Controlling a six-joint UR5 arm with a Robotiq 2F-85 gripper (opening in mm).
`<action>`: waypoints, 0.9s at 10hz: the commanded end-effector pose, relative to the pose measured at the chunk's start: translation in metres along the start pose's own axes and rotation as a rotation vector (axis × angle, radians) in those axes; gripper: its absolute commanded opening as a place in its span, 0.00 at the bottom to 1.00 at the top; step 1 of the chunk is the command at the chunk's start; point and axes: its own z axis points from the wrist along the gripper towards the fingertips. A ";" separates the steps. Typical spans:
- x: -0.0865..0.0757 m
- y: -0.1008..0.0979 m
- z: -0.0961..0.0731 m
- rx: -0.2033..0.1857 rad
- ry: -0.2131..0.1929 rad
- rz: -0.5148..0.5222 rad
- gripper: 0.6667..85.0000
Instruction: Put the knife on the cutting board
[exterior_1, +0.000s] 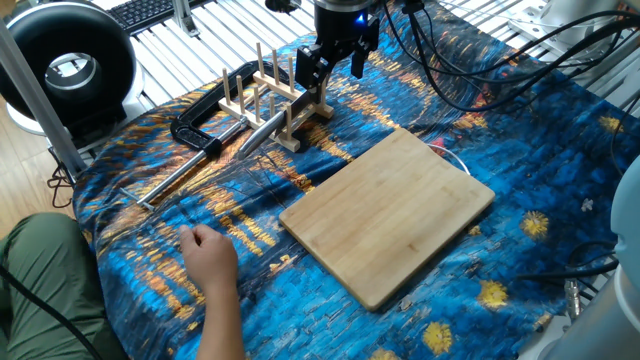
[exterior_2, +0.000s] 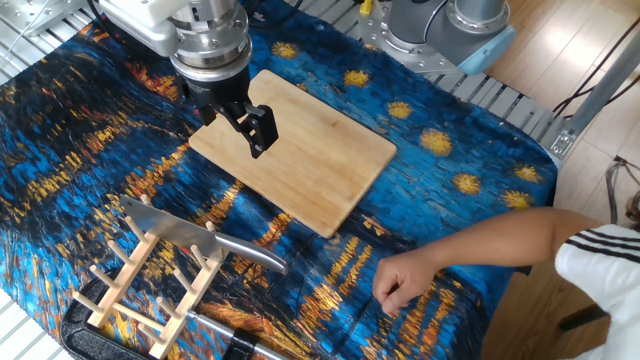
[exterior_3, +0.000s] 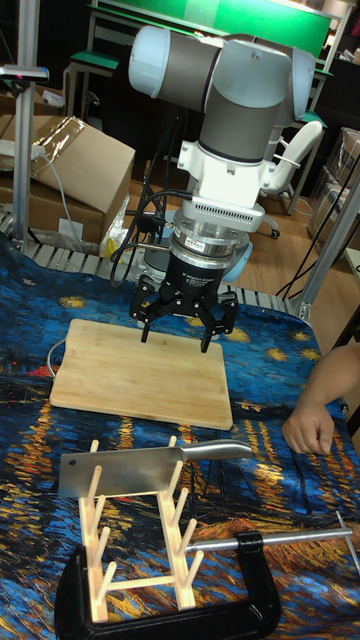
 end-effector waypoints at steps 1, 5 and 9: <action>-0.023 -0.013 -0.001 0.063 -0.086 -0.056 0.00; -0.024 -0.013 0.000 0.064 -0.093 -0.052 0.00; -0.024 -0.013 0.000 0.065 -0.090 -0.069 0.00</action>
